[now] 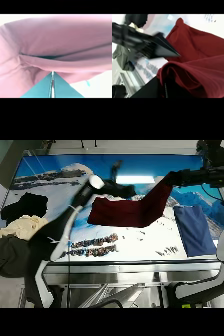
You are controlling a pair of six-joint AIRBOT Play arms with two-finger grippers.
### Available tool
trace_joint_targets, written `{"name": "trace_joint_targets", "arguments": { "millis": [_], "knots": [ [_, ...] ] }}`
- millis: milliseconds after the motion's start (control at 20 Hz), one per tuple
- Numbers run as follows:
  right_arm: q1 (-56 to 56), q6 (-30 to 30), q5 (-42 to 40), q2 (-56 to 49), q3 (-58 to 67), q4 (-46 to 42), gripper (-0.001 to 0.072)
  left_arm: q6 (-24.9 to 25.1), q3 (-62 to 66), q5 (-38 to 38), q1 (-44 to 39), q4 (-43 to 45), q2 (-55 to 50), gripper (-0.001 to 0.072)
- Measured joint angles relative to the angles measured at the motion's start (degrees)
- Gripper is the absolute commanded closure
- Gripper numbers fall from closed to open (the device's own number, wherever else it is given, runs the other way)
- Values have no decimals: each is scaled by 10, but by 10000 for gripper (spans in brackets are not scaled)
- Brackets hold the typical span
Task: Fold the shirts.
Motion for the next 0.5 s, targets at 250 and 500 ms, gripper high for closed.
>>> {"name": "trace_joint_targets", "arguments": {
  "millis": [250, 500],
  "knots": [
    [140, 10, -118, -37, 0, 0, 694, 10, -18, -97, 147, -6, 139, 687],
    [314, 12, -288, -114, 0, 1, 687, 36, -84, -118, 247, -6, 231, 687]
  ]
}}
